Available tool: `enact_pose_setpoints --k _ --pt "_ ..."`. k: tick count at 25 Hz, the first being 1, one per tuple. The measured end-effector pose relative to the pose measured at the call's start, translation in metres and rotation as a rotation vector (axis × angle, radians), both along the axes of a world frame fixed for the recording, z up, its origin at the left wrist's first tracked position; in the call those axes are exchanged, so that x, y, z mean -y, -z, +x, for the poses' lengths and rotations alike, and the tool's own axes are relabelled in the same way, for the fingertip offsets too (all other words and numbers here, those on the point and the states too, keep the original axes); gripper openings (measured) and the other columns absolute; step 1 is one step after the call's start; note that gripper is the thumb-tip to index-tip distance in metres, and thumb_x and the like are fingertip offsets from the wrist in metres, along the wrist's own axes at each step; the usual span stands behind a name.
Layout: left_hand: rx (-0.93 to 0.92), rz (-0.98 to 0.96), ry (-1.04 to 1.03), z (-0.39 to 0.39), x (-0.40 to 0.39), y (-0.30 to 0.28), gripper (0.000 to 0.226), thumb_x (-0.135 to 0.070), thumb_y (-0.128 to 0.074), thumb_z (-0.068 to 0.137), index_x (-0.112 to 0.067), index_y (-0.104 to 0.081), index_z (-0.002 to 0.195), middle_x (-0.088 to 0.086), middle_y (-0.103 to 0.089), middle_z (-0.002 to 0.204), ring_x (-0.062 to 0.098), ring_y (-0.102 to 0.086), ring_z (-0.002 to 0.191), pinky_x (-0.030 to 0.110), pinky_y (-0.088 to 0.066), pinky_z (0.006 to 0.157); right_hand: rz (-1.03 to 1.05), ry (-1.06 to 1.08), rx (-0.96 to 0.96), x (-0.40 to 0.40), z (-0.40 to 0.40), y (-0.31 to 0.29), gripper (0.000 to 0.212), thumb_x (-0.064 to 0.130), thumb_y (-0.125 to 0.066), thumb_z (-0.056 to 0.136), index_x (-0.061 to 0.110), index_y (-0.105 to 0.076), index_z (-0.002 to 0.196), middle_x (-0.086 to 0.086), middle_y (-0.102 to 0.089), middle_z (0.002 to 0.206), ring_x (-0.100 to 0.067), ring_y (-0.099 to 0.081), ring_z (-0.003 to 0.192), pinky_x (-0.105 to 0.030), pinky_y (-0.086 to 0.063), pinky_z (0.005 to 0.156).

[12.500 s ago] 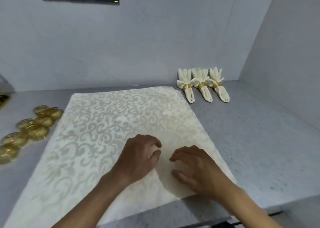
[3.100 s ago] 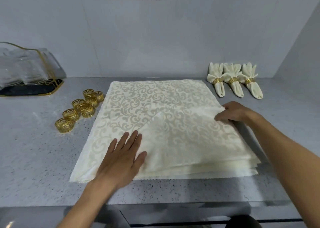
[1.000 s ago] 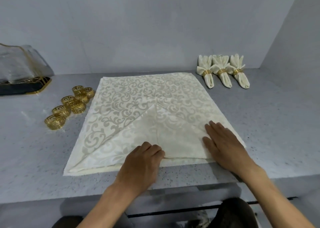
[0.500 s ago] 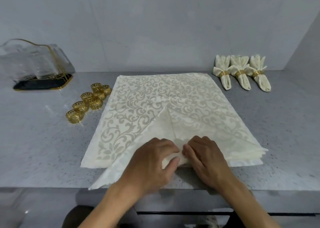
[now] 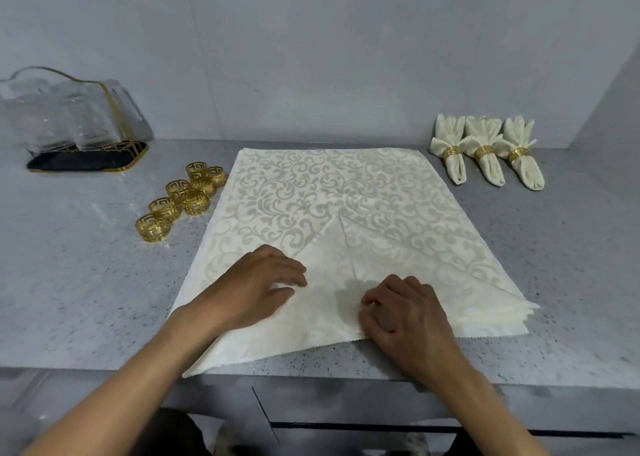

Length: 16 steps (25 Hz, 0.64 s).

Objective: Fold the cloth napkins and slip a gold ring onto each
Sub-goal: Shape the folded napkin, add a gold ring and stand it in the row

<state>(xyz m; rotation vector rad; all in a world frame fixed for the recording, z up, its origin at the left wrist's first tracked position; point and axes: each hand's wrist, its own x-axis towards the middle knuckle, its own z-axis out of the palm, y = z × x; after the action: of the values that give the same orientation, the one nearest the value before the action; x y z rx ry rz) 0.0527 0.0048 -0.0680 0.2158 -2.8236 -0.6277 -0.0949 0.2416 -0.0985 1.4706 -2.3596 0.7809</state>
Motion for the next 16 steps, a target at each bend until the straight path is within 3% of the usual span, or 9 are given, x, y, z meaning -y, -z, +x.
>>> enact_pose_setpoints --k 4,7,11,13,16 --pt "0.008 0.129 -0.03 0.001 0.007 -0.004 0.021 -0.015 -0.07 0.089 -0.033 -0.075 0.1 -0.022 -0.065 0.108 0.004 -0.048 0.111 0.027 -0.049 0.092 -0.016 -0.12 -0.069 0.0 0.0 -0.001 0.004 0.02 -0.064 0.086 0.022 -0.067 0.089 0.009 -0.056 0.09 -0.014 -0.046 0.077 -0.027 -0.039 0.07" --pt "0.095 0.311 0.002 0.001 0.022 -0.012 0.047 0.006 -0.058 0.087 -0.036 -0.076 0.095 -0.012 -0.066 0.112 0.008 -0.052 0.112 0.034 -0.052 0.093 0.037 -0.17 -0.13 0.001 0.005 -0.005 0.011 0.021 -0.057 0.091 0.022 -0.063 0.082 0.011 -0.055 0.081 -0.013 -0.042 0.07 -0.028 -0.038 0.063" --pt "0.316 0.466 0.066 -0.001 0.036 -0.031 0.043 0.01 -0.058 0.085 -0.025 -0.077 0.101 -0.026 -0.064 0.12 -0.003 -0.051 0.118 0.023 -0.046 0.095 0.077 -0.106 -0.045 -0.001 0.016 -0.013 0.014 0.028 -0.054 0.087 0.026 -0.064 0.078 0.016 -0.054 0.079 -0.009 -0.042 0.069 -0.026 -0.037 0.065" --pt "0.438 0.538 0.121 0.001 0.04 -0.038 0.041 0.005 -0.066 0.085 -0.028 -0.076 0.107 -0.026 -0.06 0.127 -0.009 -0.046 0.123 0.014 -0.038 0.1 0.064 -0.099 0.0 -0.003 0.018 -0.014 0.014 0.03 -0.055 0.086 0.026 -0.066 0.079 0.016 -0.053 0.081 -0.008 -0.042 0.072 -0.024 -0.038 0.067" --pt "0.435 0.519 0.138 -0.001 0.042 -0.041 0.038 0.003 -0.059 0.091 -0.027 -0.076 0.106 -0.019 -0.064 0.126 -0.007 -0.05 0.123 0.013 -0.038 0.098 0.067 -0.1 0.047 -0.004 0.02 -0.016 0.021 0.036 -0.057 0.086 0.023 -0.068 0.074 0.014 -0.051 0.078 -0.008 -0.041 0.073 -0.021 -0.037 0.066"
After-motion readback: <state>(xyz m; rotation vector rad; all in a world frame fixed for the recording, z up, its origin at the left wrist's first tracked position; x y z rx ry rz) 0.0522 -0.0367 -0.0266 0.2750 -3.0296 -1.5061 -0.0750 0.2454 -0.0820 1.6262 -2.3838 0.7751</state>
